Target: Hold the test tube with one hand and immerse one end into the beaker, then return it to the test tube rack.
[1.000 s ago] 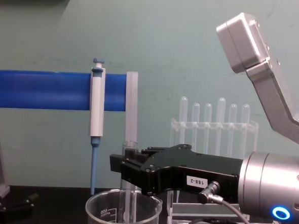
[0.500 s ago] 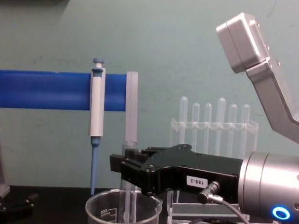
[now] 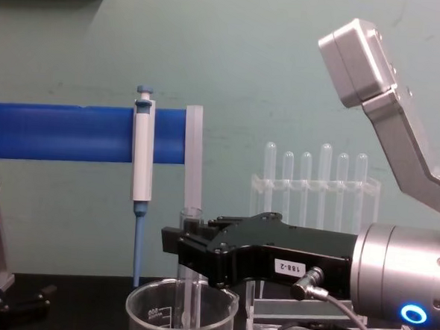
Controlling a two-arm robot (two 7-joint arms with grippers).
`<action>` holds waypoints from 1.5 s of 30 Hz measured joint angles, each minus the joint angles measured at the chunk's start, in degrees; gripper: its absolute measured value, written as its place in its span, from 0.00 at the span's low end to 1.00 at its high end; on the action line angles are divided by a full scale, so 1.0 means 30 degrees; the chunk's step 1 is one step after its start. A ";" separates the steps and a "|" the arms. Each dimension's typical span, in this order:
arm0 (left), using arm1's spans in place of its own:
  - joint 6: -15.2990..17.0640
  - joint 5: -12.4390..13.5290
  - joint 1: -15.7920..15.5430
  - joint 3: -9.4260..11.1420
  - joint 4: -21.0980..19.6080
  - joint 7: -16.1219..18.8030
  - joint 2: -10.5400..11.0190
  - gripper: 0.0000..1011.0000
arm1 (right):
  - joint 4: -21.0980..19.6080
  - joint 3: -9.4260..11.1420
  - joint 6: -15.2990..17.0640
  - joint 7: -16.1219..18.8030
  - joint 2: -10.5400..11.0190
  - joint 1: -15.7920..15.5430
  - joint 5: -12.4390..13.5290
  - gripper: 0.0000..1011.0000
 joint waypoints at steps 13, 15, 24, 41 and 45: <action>0.0000 0.0001 0.0000 0.0002 0.0000 0.0000 0.0000 0.99 | 0.0001 -0.0001 0.0000 0.0000 0.0000 0.0000 0.0000 0.22; 0.0000 0.0001 0.0000 0.0001 0.0000 -0.0001 0.0000 0.99 | 0.0000 -0.0001 0.0000 0.0000 -0.0001 0.0001 0.0000 0.22; 0.0000 0.0001 0.0001 0.0001 0.0000 0.0000 0.0000 0.99 | 0.0001 -0.0001 0.0000 0.0000 -0.0001 0.0000 -0.0001 0.22; 0.0000 0.0001 0.0000 0.0001 0.0000 0.0000 -0.0001 0.99 | -0.0001 -0.0001 0.0000 0.0000 -0.0001 0.0000 0.0000 0.22; 0.0000 0.0001 0.0000 0.0001 0.0000 0.0000 0.0000 0.99 | -0.0001 -0.0001 0.0000 0.0000 -0.0001 0.0000 0.0000 0.22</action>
